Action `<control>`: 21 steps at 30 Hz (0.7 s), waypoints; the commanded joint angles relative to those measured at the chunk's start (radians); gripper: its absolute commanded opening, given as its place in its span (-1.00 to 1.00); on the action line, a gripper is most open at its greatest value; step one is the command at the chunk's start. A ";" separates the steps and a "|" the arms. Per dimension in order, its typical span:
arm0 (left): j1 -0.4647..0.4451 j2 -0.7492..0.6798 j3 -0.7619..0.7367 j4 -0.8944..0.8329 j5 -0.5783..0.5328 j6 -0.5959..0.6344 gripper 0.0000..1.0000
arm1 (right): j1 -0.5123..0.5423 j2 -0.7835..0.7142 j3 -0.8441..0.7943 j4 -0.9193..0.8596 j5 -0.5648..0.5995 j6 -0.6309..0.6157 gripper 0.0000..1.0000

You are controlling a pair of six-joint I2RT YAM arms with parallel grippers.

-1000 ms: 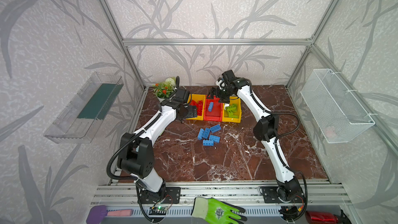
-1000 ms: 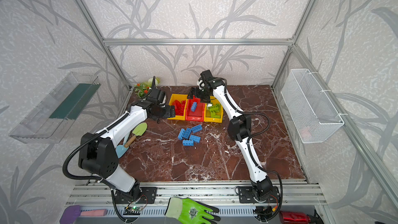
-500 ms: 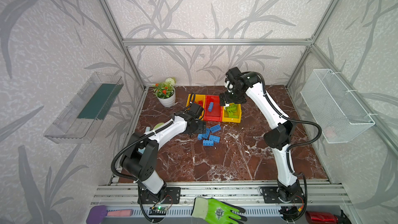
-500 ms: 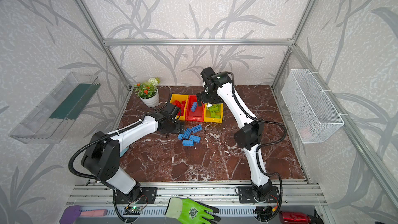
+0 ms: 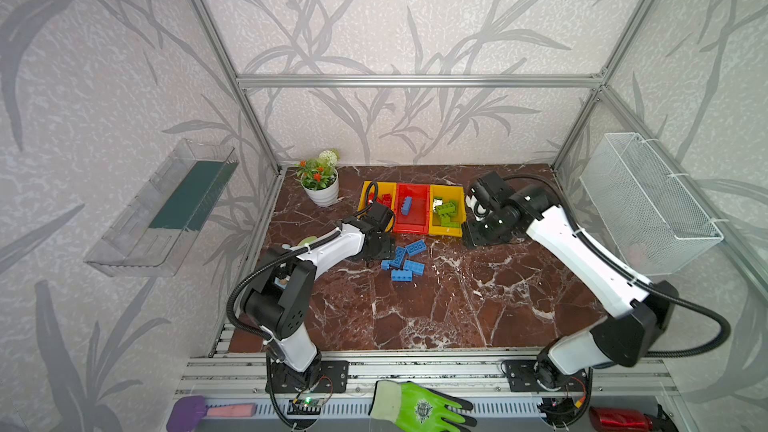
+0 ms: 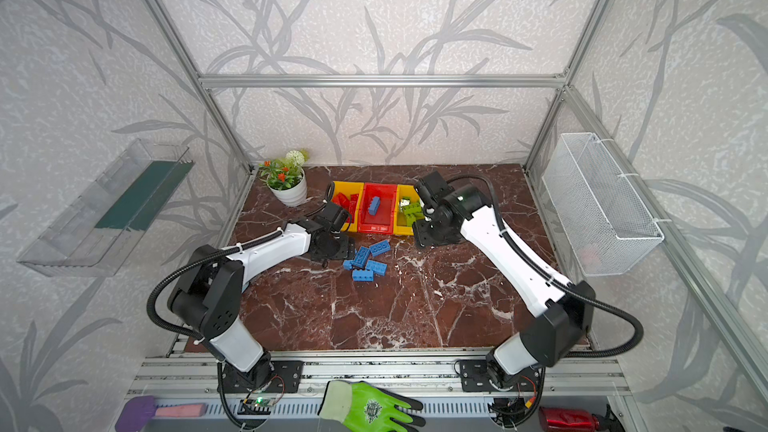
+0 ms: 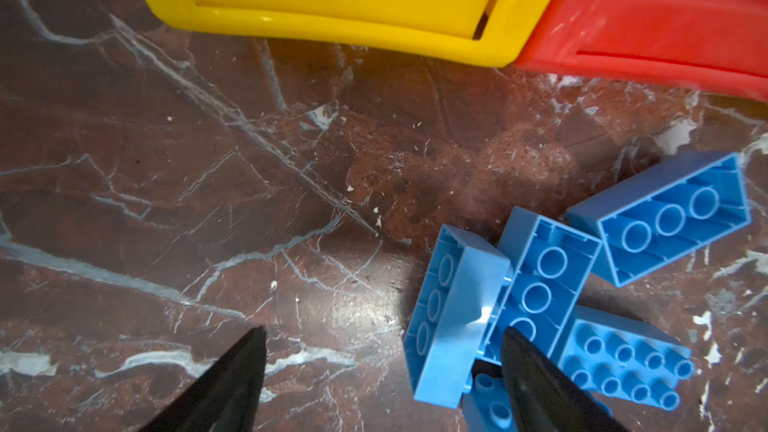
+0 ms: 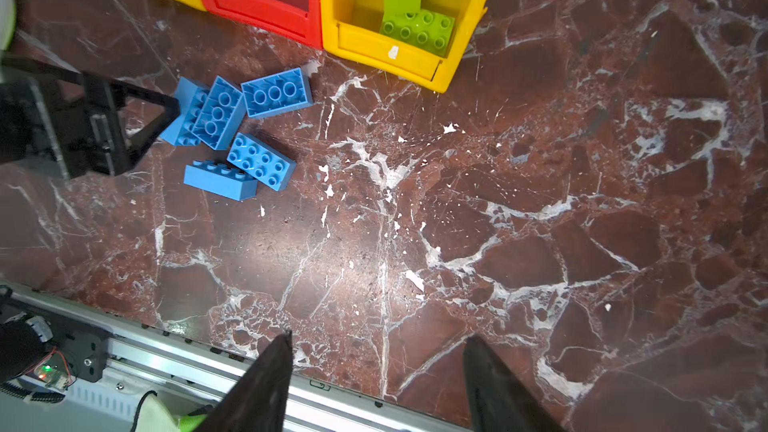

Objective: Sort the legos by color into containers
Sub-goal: 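Grasp a blue brick in the pile with the left gripper while the right arm withdraws, then carry the blue brick into the red bin with the left gripper and release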

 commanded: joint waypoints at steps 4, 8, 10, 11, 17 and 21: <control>-0.002 0.044 0.033 0.008 0.012 0.046 0.67 | -0.003 -0.167 -0.133 0.071 0.004 0.079 0.32; -0.002 0.070 0.038 0.007 0.002 0.054 0.56 | -0.003 -0.206 -0.159 0.048 0.012 0.095 0.33; -0.002 0.083 0.036 0.009 -0.001 0.056 0.52 | -0.005 -0.217 -0.161 0.041 0.015 0.098 0.35; -0.002 0.092 0.036 0.009 0.000 0.056 0.50 | -0.005 -0.219 -0.164 0.039 0.016 0.098 0.35; -0.003 0.123 0.025 0.029 0.018 0.027 0.37 | -0.024 -0.220 -0.161 0.034 0.003 0.091 0.38; -0.003 0.129 0.023 0.030 0.005 0.014 0.08 | -0.035 -0.215 -0.160 0.038 -0.009 0.082 0.38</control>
